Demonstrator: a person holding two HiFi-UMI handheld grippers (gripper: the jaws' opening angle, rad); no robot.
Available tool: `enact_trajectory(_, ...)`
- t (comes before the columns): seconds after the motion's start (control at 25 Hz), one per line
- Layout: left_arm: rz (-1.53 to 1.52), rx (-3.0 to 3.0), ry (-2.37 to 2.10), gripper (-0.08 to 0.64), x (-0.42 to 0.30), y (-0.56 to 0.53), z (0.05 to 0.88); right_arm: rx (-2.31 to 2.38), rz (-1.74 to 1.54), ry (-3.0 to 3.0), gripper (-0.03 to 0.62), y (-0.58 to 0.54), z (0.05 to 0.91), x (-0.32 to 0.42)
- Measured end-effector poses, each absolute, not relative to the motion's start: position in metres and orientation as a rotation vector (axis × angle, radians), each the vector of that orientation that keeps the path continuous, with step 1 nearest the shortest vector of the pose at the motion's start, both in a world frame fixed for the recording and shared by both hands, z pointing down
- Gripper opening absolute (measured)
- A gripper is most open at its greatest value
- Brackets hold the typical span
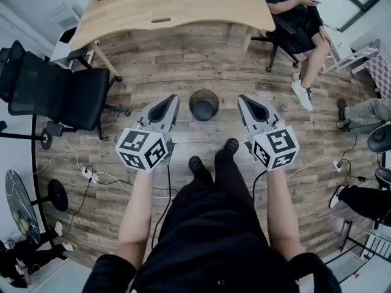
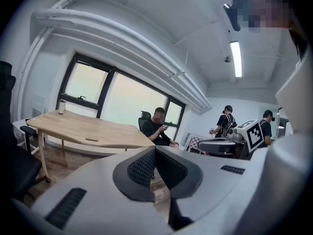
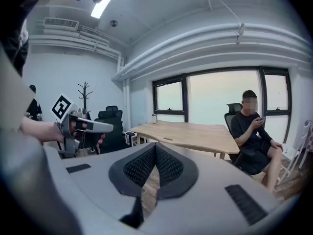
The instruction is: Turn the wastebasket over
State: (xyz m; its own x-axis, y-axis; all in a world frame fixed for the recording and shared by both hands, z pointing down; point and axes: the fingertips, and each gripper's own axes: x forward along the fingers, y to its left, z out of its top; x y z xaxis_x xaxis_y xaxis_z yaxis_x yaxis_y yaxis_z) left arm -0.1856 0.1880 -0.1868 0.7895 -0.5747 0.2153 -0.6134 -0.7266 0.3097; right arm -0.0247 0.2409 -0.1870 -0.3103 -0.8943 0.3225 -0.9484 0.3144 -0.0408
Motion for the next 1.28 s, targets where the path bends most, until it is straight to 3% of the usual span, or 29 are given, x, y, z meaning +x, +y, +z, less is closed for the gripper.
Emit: enact_trajectory(1.28,0.262,2.481,-0.909,0.017,-0.182,0.173,-0.132,1.655,0.497,-2.358,0.032,0.218,-0.149,-0.016)
